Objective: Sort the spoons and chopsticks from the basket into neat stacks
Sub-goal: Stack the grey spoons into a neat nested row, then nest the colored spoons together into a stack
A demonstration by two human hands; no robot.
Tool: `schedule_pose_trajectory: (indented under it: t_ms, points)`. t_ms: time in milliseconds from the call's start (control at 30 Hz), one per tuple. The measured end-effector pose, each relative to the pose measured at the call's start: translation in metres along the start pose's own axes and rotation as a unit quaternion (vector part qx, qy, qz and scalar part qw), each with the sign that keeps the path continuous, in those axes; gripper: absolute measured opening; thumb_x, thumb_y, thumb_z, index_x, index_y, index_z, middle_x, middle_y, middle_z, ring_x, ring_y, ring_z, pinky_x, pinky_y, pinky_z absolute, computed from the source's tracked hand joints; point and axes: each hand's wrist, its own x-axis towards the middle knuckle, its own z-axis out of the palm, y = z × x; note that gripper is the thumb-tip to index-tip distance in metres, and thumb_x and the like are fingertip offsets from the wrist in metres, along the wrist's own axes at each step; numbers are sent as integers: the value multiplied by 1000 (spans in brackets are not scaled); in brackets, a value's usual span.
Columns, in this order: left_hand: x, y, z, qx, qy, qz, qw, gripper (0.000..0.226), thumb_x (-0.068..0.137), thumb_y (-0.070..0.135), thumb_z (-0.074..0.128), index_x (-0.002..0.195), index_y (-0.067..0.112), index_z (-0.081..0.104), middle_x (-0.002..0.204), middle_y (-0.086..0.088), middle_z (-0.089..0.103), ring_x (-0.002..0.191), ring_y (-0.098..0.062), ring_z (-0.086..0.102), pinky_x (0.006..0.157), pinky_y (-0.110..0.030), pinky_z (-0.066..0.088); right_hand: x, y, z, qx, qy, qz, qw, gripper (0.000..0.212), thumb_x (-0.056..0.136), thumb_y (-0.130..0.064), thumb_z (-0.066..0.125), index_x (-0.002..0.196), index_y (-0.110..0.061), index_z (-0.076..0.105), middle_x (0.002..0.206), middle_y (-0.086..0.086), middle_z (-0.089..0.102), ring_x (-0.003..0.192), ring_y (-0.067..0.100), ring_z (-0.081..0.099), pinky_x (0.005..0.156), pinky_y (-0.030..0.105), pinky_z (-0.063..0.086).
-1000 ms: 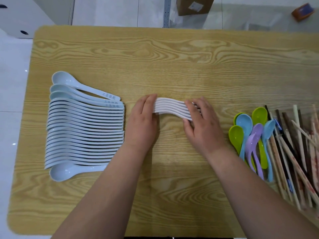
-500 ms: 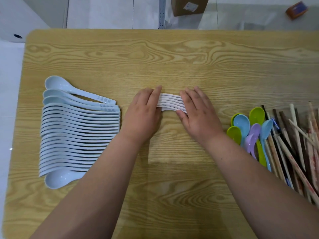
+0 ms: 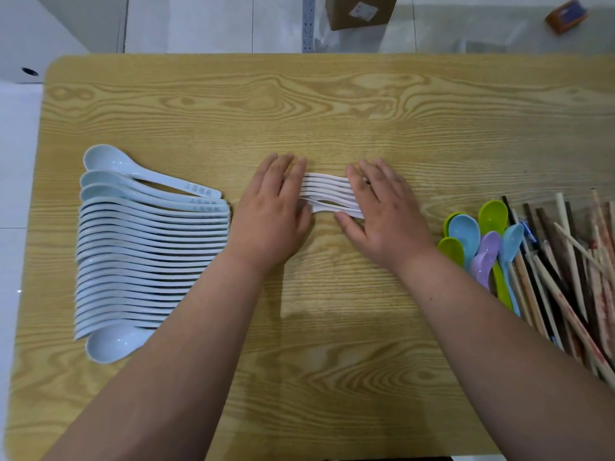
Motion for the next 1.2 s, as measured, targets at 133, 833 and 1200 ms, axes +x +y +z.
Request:
schedule_pose_trajectory:
  t_ms: [133, 833, 1200]
  points:
    - [0, 0, -2, 18, -13, 4, 1000, 65, 90, 33, 58, 144, 0, 48, 145, -24, 49, 140, -44, 39, 118, -50, 31, 4, 3, -3, -3, -37, 2, 999, 81, 91, -61, 41, 153, -10, 37, 157, 14, 38, 148, 36, 29, 118, 54, 29]
    - [-56, 102, -21, -143, -106, -25, 984, 52, 83, 33, 49, 129, 11, 60, 109, -7, 63, 94, -29, 64, 80, -39, 55, -130, 30, -81, 67, 66, 40, 995, 33, 84, -15, 64, 116, -8, 68, 113, 11, 63, 112, 31, 60, 104, 42, 45]
    - [-3, 217, 34, -196, -188, -225, 936, 51, 85, 42, 69, 128, 19, 54, 123, -8, 60, 112, -31, 60, 90, -41, 50, -178, 115, -103, 113, -110, 189, 969, 32, 87, -29, 74, 115, -16, 67, 106, 10, 65, 100, 32, 62, 75, 36, 43]
